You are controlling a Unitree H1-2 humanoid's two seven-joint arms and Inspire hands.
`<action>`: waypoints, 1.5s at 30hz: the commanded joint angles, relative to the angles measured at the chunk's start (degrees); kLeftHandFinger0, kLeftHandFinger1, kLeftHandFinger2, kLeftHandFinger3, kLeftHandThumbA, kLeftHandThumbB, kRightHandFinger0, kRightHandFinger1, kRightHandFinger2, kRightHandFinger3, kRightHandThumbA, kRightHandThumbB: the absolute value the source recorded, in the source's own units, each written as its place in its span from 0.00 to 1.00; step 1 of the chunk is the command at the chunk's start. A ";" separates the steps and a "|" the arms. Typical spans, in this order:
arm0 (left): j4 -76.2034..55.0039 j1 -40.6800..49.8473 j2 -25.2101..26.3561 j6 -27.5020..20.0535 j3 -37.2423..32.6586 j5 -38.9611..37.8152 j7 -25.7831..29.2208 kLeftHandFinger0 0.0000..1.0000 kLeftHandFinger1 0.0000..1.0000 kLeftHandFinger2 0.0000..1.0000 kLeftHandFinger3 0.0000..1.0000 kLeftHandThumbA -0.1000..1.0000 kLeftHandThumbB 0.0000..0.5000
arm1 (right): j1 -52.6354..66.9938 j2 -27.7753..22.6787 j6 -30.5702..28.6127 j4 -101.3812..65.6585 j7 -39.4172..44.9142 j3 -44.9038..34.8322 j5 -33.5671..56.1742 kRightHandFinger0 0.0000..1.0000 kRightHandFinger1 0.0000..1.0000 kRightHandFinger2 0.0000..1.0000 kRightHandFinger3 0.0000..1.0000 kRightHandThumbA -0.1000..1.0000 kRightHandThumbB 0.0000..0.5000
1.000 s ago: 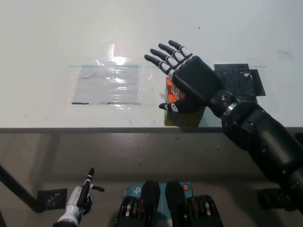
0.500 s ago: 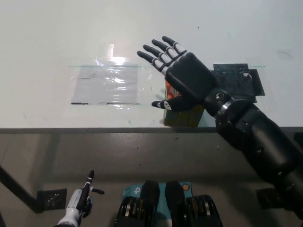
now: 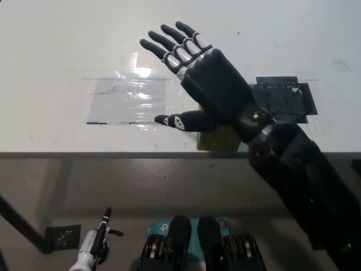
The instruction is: The robot uses its right hand to pick up the small cube kept on the middle on the desk and place it on the bigger cube kept next to it
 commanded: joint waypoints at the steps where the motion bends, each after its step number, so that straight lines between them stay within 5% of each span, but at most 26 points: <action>1: -0.50 -0.76 0.63 -1.54 0.33 -0.56 -0.48 0.00 0.00 0.00 0.00 1.00 1.00 | 4.20 -1.79 5.77 -11.37 8.25 -3.59 5.70 1.00 1.00 1.00 1.00 1.00 0.92; 10: -0.54 -1.15 0.46 -1.53 0.60 -0.56 -0.19 0.00 0.00 0.00 0.00 1.00 1.00 | 26.86 -4.72 5.35 -31.84 6.93 -8.97 5.57 1.00 1.00 1.00 1.00 1.00 0.72; 19: -1.00 -1.03 0.48 -1.54 0.50 -0.52 -0.71 0.00 0.00 0.01 0.00 1.00 1.00 | 49.24 -1.94 0.86 -31.78 -5.33 -20.33 7.05 1.00 1.00 1.00 1.00 0.98 0.61; 22: -0.73 -1.34 0.51 -1.54 -0.07 0.21 0.27 0.00 0.00 0.03 0.00 1.00 1.00 | 51.53 -0.14 -1.37 -26.18 -9.77 -22.84 7.83 1.00 1.00 1.00 1.00 0.98 0.55; 26: -1.12 -1.18 0.47 -1.54 0.23 -0.12 0.06 0.00 0.00 0.00 0.00 1.00 1.00 | 52.48 2.38 -3.10 -14.63 -15.57 -25.44 9.34 1.00 1.00 1.00 1.00 0.82 0.47; 32: -0.21 -1.93 0.29 -1.53 0.30 -0.21 0.01 0.00 0.00 0.00 0.00 1.00 1.00 | 47.40 3.64 -5.50 5.68 -20.82 -28.15 12.88 1.00 1.00 1.00 1.00 0.81 0.44; 45: -0.25 -2.22 -0.29 -1.54 0.44 -0.31 0.59 0.00 0.00 0.00 0.00 1.00 1.00 | 38.48 6.42 -4.57 27.42 -18.78 -31.53 23.85 1.00 1.00 1.00 1.00 0.68 0.39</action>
